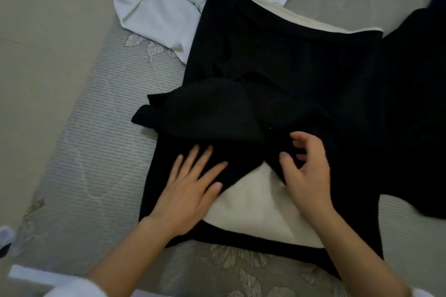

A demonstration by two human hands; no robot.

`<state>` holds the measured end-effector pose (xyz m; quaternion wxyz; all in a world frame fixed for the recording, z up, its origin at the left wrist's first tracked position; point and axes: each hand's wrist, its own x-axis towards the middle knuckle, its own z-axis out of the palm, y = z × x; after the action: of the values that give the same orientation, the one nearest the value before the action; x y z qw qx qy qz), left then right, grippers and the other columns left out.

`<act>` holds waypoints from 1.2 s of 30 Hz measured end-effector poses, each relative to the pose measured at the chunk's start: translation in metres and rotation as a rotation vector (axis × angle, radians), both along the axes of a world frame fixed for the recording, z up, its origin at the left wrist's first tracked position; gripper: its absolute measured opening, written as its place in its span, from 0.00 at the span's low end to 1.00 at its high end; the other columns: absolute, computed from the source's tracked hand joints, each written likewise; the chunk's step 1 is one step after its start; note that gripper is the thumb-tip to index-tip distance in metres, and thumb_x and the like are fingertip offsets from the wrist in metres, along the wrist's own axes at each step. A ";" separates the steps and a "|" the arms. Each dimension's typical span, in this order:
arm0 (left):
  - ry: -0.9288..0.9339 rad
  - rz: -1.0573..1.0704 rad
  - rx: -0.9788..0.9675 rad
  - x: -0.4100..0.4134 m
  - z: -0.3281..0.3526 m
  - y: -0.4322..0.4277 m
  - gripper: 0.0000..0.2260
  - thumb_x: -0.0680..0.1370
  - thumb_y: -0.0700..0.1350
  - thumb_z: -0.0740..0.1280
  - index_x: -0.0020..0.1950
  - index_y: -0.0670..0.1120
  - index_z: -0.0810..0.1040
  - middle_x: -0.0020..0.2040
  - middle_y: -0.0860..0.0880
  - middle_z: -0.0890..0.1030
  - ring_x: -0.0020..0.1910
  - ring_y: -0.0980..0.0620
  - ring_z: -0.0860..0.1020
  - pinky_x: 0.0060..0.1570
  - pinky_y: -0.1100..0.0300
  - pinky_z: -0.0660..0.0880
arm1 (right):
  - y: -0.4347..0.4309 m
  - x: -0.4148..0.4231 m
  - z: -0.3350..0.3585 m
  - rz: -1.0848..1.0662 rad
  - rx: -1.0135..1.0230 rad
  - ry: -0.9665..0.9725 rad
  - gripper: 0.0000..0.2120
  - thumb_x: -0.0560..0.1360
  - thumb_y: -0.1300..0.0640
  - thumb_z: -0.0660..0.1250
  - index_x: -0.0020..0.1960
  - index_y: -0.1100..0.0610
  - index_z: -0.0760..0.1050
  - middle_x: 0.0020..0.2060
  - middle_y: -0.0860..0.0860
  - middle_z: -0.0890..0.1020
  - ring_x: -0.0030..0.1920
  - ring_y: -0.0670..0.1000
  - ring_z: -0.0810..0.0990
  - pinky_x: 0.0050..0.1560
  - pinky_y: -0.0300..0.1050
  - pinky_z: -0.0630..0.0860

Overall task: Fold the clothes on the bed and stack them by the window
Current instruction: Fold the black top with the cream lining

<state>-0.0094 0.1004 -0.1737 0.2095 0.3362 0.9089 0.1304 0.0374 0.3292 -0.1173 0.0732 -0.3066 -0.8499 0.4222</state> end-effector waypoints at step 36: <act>0.023 0.110 -0.032 -0.014 -0.001 0.027 0.33 0.75 0.66 0.48 0.78 0.58 0.43 0.78 0.48 0.37 0.75 0.48 0.32 0.72 0.49 0.34 | 0.081 -0.071 -0.019 -0.155 0.454 -0.221 0.36 0.77 0.48 0.62 0.78 0.57 0.49 0.76 0.58 0.56 0.74 0.59 0.56 0.71 0.58 0.56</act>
<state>-0.0234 0.1276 -0.1751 0.1967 0.2836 0.9304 0.1231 -0.0339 0.4105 -0.1367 0.0788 -0.3906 -0.8998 0.1776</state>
